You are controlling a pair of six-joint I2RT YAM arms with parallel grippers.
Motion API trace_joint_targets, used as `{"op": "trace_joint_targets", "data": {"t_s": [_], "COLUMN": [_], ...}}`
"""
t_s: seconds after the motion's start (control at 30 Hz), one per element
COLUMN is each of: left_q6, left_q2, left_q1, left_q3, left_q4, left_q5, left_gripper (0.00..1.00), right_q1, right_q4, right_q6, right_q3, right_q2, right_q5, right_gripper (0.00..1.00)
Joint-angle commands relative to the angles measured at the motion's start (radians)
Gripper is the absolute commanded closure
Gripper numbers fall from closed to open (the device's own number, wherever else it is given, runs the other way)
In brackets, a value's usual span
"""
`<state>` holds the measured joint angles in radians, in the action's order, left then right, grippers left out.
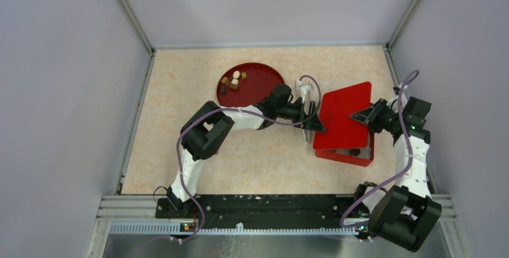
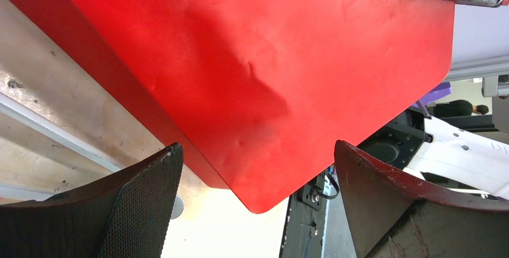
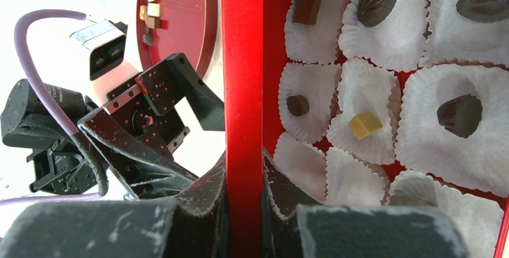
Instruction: Pack the chocolate
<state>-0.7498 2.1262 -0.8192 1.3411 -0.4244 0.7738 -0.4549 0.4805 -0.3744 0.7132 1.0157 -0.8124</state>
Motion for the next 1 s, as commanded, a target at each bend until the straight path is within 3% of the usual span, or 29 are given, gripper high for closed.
{"op": "trace_joint_targets", "data": {"t_s": [0.0,0.6,0.67,0.83,0.97], "left_q6": [0.013,-0.033,-0.037,-0.038,-0.029], "left_q2": [0.015,0.034,0.032,0.030,0.032], "left_q1": [-0.005,-0.014,-0.015,-0.020,-0.023], "left_q3": [0.040,0.044,0.044,0.048,0.055], "left_q4": [-0.016,-0.076,-0.083,-0.084,-0.075], "left_q5": [0.022,0.050,0.053,0.049,0.046], "left_gripper": [0.02,0.02,0.02,0.02,0.01], "right_q1": [-0.010,-0.011,-0.010,-0.011,-0.011], "right_q4": [-0.029,0.021,0.035,0.062,0.077], "right_q6": [0.019,0.034,0.035,0.038,0.043], "right_q3": [0.014,0.032,0.039,0.047,0.049], "right_q2": [-0.008,-0.022,-0.027,-0.053,-0.060], "right_q5": [0.003,0.076,0.100,0.160,0.196], "right_gripper": [1.00,0.99,0.94,0.66,0.55]}}
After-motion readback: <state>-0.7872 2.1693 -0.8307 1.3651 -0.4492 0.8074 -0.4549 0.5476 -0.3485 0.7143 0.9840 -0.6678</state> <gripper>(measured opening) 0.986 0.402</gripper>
